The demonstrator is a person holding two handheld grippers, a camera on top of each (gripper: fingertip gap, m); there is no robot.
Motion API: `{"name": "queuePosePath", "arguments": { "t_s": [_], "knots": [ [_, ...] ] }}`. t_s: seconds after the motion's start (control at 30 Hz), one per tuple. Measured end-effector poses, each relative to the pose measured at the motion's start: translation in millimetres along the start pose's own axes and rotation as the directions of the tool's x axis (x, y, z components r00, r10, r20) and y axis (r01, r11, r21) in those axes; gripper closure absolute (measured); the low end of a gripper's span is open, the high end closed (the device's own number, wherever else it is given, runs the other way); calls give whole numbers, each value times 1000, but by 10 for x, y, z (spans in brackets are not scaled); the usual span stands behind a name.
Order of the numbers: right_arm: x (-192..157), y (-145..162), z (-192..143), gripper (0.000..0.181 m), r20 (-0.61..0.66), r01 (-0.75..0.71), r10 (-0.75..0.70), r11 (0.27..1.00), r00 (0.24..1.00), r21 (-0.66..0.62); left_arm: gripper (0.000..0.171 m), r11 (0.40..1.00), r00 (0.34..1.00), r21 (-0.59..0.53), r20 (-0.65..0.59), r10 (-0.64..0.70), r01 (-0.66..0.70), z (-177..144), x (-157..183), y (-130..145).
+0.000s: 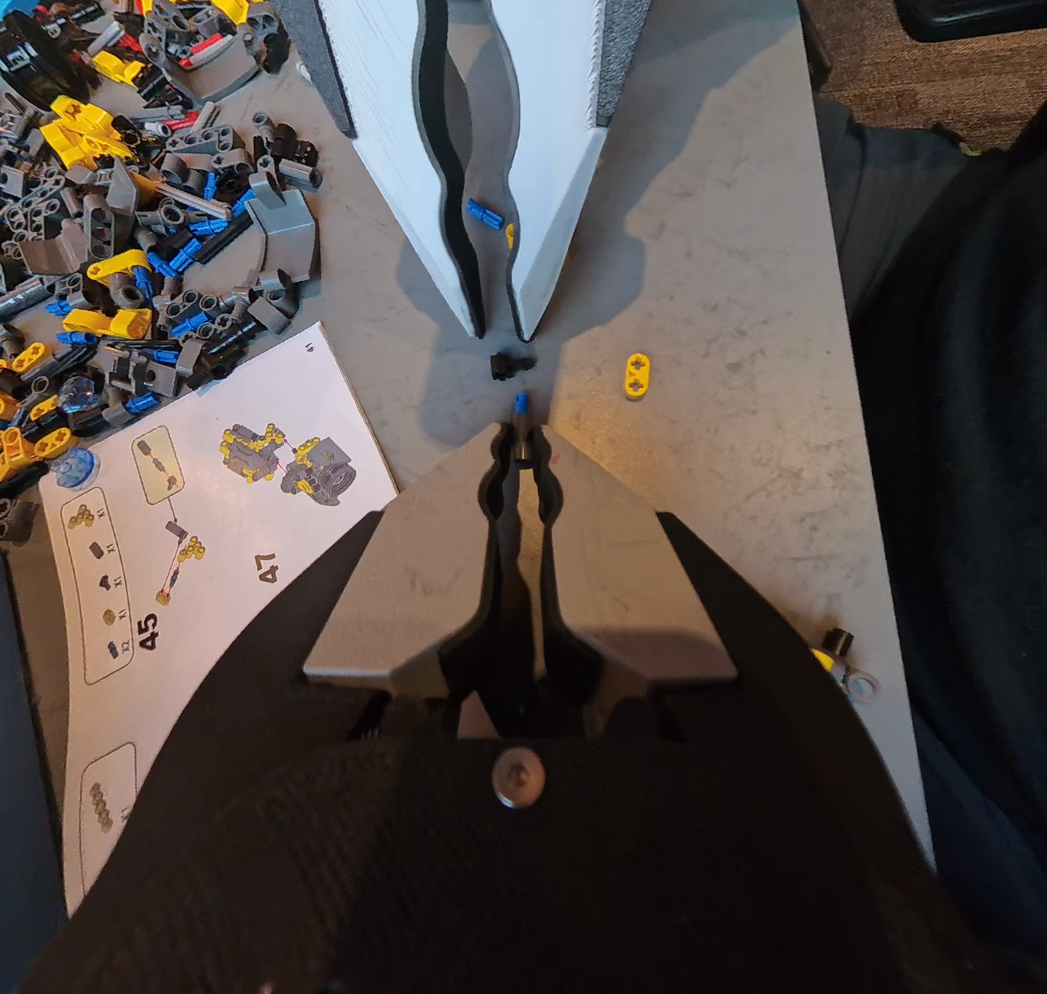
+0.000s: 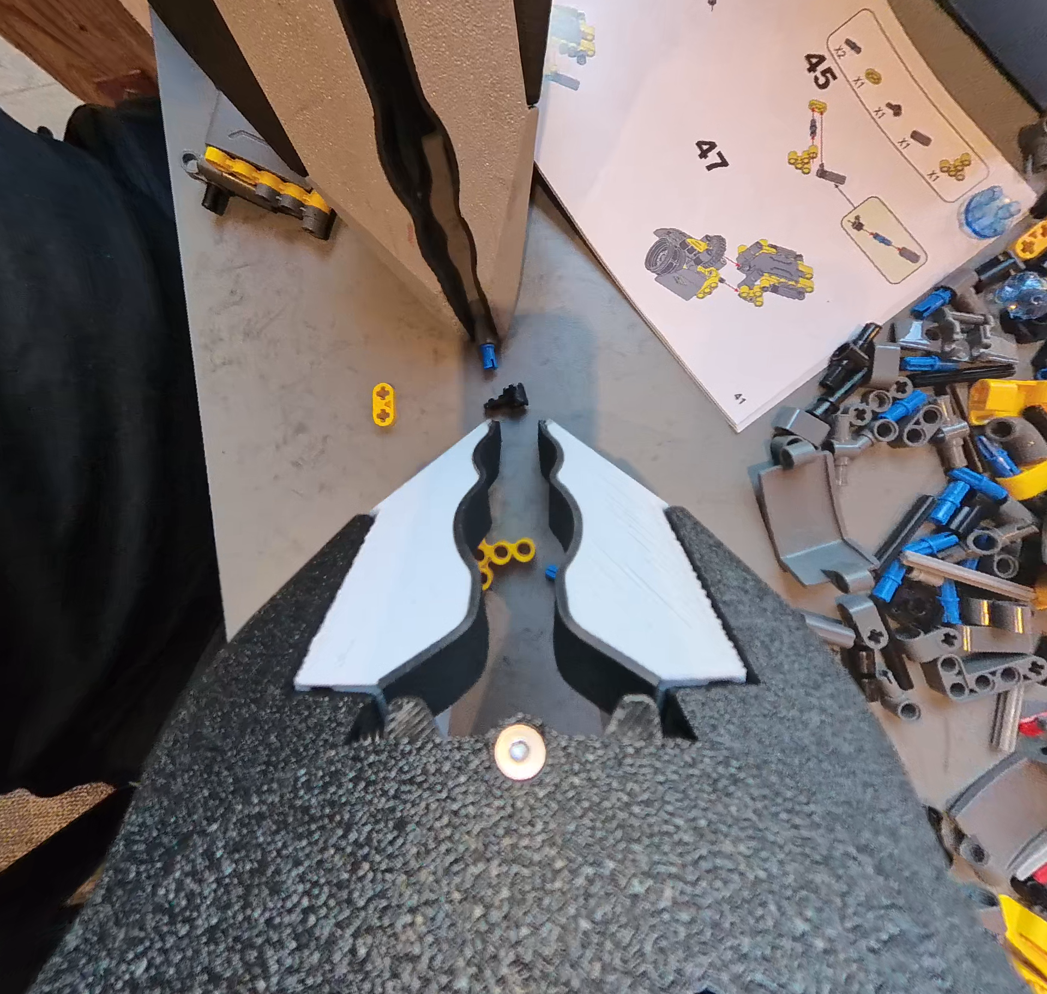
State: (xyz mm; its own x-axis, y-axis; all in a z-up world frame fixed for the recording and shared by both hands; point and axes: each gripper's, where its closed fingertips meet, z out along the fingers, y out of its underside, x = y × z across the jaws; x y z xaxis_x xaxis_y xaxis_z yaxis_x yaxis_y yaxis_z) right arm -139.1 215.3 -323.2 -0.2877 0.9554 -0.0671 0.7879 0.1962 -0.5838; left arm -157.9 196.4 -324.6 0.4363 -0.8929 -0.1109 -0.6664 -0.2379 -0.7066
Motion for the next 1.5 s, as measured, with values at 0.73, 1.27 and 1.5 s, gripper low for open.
{"name": "queuePosePath", "arguments": {
  "t_s": [0.73,1.27,1.5],
  "knots": [
    [-114,-108,122,167,83,-13,10,1000,996,27,168,1000,999,-6,30,-27,27,11,-63,-2],
    [-76,-142,142,168,40,-90,86,991,995,98,168,999,999,-6,4,-48,48,8,-55,5],
    [-78,-153,148,169,35,-121,118,985,992,121,168,999,999,-9,29,-36,36,5,-70,5]
  ]
}}
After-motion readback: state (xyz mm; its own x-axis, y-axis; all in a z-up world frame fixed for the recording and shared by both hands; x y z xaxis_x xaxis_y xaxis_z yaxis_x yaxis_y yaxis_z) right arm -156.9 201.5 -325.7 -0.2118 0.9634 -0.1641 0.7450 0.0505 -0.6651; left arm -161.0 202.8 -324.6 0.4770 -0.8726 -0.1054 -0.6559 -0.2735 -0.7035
